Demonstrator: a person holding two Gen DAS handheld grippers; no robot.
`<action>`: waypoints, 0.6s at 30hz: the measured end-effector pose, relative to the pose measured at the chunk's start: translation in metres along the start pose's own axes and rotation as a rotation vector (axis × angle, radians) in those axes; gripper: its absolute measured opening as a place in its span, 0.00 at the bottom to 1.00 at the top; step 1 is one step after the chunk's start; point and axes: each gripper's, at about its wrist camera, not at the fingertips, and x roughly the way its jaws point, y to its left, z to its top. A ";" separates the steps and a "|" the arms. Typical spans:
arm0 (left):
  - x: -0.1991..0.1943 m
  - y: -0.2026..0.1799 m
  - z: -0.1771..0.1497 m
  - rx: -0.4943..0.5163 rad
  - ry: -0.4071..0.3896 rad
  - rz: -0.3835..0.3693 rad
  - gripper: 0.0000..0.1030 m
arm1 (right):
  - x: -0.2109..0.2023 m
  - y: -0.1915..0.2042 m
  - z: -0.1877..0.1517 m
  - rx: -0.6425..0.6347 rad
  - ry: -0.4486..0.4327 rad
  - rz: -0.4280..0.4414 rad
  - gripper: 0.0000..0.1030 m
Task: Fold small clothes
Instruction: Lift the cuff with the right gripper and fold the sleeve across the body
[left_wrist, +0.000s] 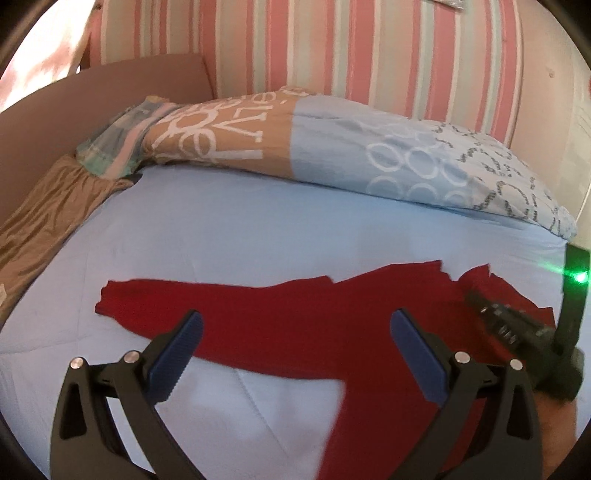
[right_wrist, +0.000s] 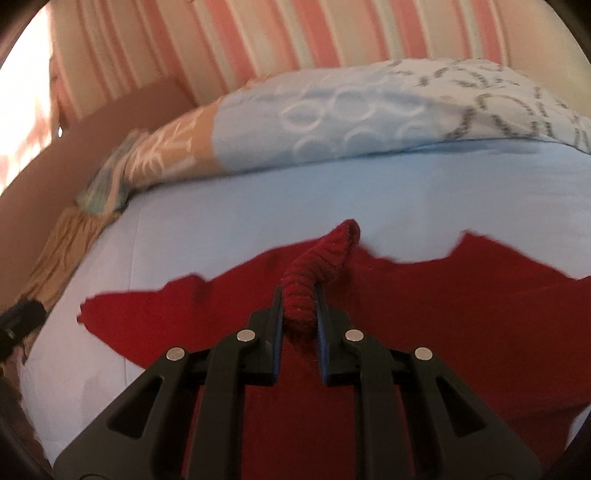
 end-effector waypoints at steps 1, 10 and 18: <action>0.003 0.005 -0.002 -0.005 0.007 0.004 0.98 | 0.005 0.006 -0.004 -0.019 0.010 0.000 0.15; 0.018 0.044 -0.015 -0.055 0.035 0.022 0.98 | 0.032 0.059 -0.037 -0.182 0.112 0.054 0.32; 0.015 0.061 -0.016 -0.077 0.037 0.039 0.98 | 0.001 0.051 -0.027 -0.140 0.035 0.034 0.47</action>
